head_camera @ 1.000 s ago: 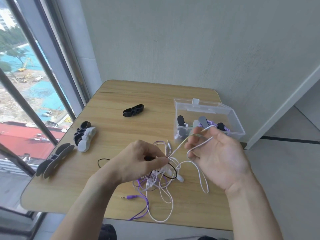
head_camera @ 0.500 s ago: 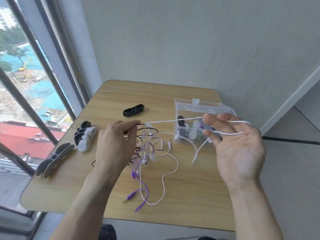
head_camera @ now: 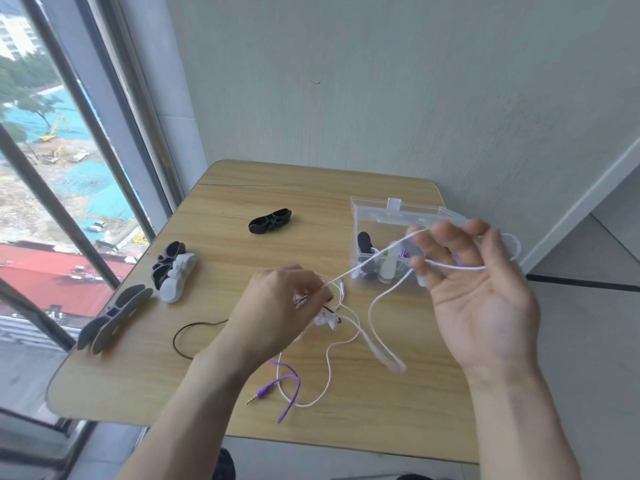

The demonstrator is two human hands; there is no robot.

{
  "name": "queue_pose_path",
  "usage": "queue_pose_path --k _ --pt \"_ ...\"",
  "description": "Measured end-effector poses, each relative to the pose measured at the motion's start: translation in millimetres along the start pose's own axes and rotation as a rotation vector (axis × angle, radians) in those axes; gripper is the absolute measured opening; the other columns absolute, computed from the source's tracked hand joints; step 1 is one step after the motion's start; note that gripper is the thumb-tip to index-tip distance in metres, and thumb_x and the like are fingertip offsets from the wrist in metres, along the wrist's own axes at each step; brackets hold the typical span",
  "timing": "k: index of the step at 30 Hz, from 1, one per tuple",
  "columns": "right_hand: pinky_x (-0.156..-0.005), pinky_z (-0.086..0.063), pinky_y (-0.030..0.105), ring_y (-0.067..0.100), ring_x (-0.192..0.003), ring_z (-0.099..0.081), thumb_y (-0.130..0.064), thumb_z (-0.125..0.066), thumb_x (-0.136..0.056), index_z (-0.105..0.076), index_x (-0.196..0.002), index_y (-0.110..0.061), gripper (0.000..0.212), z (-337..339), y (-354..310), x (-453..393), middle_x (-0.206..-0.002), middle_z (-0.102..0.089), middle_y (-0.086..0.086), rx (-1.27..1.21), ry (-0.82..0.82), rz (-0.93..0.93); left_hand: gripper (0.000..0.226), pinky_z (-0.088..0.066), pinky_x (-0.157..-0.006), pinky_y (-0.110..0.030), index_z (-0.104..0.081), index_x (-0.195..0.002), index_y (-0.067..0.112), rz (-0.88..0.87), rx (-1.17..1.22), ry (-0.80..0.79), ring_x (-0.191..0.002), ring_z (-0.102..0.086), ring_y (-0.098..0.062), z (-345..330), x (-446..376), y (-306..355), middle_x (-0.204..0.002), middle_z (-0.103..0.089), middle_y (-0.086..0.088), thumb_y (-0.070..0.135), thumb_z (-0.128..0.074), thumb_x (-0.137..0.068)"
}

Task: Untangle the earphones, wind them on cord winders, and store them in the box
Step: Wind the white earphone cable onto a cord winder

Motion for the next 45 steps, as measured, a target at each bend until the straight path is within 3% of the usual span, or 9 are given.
queue_pose_path --k 6,10,15,20,24,26,30,38,45 --pt "-0.062 -0.05 0.022 0.021 -0.082 -0.072 -0.03 -0.042 -0.105 -0.064 -0.091 -0.021 0.028 39 -19 -2 -0.075 -0.072 -0.005 0.066 0.226 0.043 0.012 -0.042 -0.065 -0.014 -0.07 -0.072 0.029 0.106 -0.102 0.06 -0.075 -0.062 -0.002 15 -3 -21 -0.076 -0.065 0.016 0.023 -0.074 -0.081" --pt "-0.055 -0.043 0.03 0.016 -0.055 -0.064 -0.018 -0.057 -0.1 -0.064 -0.084 -0.013 0.018 69 -7 -1 -0.057 -0.061 0.0 0.612 0.383 -0.117 0.011 -0.04 -0.07 -0.001 -0.073 -0.075 0.025 0.173 0.09 0.259 -0.079 -0.063 0.008 41 1 -23 -0.07 -0.07 0.018 0.017 -0.076 -0.081" --pt "-0.087 -0.039 0.035 0.011 -0.102 -0.062 -0.041 -0.062 -0.094 -0.027 -0.152 -0.017 0.072 67 17 5 -0.092 -0.073 -0.014 1.217 0.234 -0.37 0.018 -0.044 -0.062 -0.011 -0.061 -0.076 0.026 0.197 0.112 0.271 -0.073 -0.063 0.003 41 4 -21 -0.072 -0.07 0.02 0.026 -0.067 -0.092" --pt "-0.102 -0.033 0.029 0.024 -0.138 -0.035 -0.038 -0.065 -0.092 -0.04 -0.147 -0.022 0.062 34 27 14 -0.144 -0.035 0.003 1.641 0.077 -0.207 0.021 -0.035 -0.052 -0.024 -0.042 -0.082 0.025 0.14 0.038 0.156 -0.056 -0.055 -0.004 17 2 -12 -0.077 -0.071 0.018 0.027 -0.052 -0.101" --pt "-0.115 -0.023 0.021 0.007 -0.148 -0.023 -0.034 -0.061 -0.097 -0.056 -0.137 -0.033 0.04 -24 63 22 -0.156 -0.029 -0.011 1.491 -0.273 0.042 0.009 -0.045 -0.075 -0.033 -0.059 -0.088 0.017 -0.077 0.02 0.124 -0.08 -0.06 -0.013 4 3 17 -0.084 -0.067 0.012 0.02 -0.063 -0.094" --pt "-0.108 -0.037 0.027 0.004 -0.13 -0.047 -0.033 -0.06 -0.098 -0.061 -0.13 -0.032 0.032 -36 76 26 -0.14 -0.055 -0.012 1.442 -0.358 0.088 0.006 -0.045 -0.077 -0.029 -0.064 -0.086 0.016 -0.125 0.075 0.127 -0.08 -0.059 -0.009 3 4 23 -0.082 -0.066 0.012 0.019 -0.065 -0.091" --pt "-0.067 -0.053 0.028 0.004 -0.073 -0.069 -0.022 -0.067 -0.095 -0.076 -0.097 -0.024 0.01 -22 56 17 -0.079 -0.075 -0.012 1.274 -0.163 0.105 0.009 -0.049 -0.07 -0.025 -0.068 -0.08 0.021 -0.075 0.108 0.068 -0.071 -0.064 -0.006 1 3 17 -0.071 -0.068 0.014 0.018 -0.073 -0.087" --pt "-0.071 -0.049 0.013 0.005 -0.076 -0.07 -0.014 -0.058 -0.1 -0.07 -0.095 -0.012 0.013 -22 22 19 -0.078 -0.073 -0.008 1.052 0.001 0.305 0.006 -0.04 -0.059 -0.015 -0.077 -0.081 0.03 -0.01 0.091 -0.005 -0.063 -0.056 -0.012 -7 0 7 -0.081 -0.057 0.015 0.024 -0.077 -0.083" --pt "-0.07 -0.06 0.031 0.027 -0.077 -0.075 -0.012 -0.047 -0.106 -0.063 -0.094 -0.007 0.021 22 21 12 -0.086 -0.074 0.009 0.537 0.359 0.125 0.009 -0.038 -0.062 -0.011 -0.081 -0.085 0.031 0.036 0.249 -0.056 -0.064 -0.056 -0.006 4 1 8 -0.084 -0.065 0.015 0.033 -0.083 -0.076"
Point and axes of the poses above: each hand's wrist, its own x-axis away from the middle knuckle, its own z-axis out of the back of the hand, y = z × x, the point moved 10 cm from there along -x, towards the middle knuckle
